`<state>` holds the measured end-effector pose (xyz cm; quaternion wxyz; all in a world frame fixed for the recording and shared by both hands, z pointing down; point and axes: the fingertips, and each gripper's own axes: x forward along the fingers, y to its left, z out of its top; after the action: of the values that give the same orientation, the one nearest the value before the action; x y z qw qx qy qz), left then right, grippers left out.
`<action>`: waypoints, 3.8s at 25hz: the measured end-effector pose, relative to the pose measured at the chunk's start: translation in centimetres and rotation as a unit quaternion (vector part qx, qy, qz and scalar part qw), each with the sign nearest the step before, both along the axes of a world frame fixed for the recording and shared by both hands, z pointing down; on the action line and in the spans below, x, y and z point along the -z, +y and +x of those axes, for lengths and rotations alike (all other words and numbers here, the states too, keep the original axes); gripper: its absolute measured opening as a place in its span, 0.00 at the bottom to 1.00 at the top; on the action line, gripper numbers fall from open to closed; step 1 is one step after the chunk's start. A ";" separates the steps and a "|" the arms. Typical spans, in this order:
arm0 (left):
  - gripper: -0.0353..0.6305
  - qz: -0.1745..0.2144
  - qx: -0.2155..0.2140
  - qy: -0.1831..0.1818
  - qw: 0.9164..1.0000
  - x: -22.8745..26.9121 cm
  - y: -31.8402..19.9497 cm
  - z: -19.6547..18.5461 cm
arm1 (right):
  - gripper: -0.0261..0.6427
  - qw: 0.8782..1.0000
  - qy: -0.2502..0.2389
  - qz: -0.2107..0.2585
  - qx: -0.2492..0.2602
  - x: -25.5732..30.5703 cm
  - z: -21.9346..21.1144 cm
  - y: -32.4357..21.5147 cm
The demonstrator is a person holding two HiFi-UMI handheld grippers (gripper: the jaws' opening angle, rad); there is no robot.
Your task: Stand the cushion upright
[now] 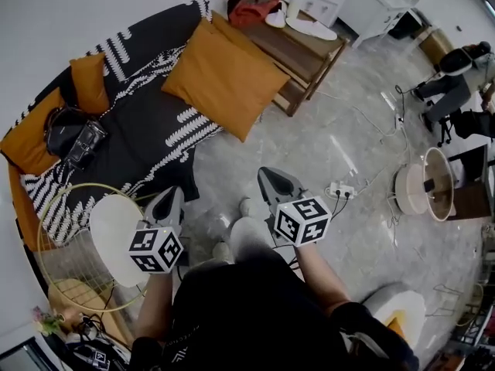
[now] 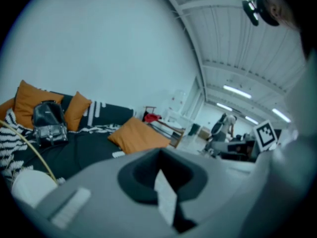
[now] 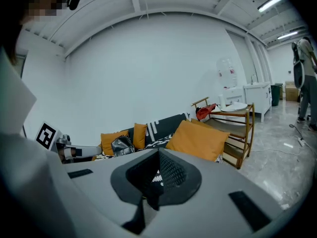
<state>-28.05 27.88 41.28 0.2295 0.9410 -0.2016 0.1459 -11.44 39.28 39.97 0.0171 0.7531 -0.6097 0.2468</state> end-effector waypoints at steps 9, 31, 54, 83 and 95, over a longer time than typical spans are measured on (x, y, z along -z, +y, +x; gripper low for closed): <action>0.06 -0.003 0.033 -0.006 0.999 -0.5 -2.2 6.8 | 0.03 0.999 0.002 -0.012 0.041 -0.6 7.1 -3.7; 0.06 -0.039 0.083 -0.046 0.995 -3.5 -5.5 16.4 | 0.03 0.992 0.003 -0.040 0.118 -3.3 17.3 -9.7; 0.07 -0.049 0.108 -0.075 0.990 -7.4 -20.8 21.9 | 0.03 0.985 0.059 -0.093 0.131 -6.2 25.7 -24.6; 0.15 -0.128 0.212 -0.116 0.962 -13.2 -25.9 29.2 | 0.27 0.946 0.100 -0.182 0.250 -14.9 37.3 -37.8; 0.15 -0.153 0.270 -0.137 0.941 -15.8 -24.7 29.5 | 0.34 0.920 0.103 -0.218 0.308 -20.1 38.3 -40.2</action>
<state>1.41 3.20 57.11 0.3716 0.7759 -0.4526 0.2346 26.91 -0.97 60.02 0.3191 0.5267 -0.7375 0.2772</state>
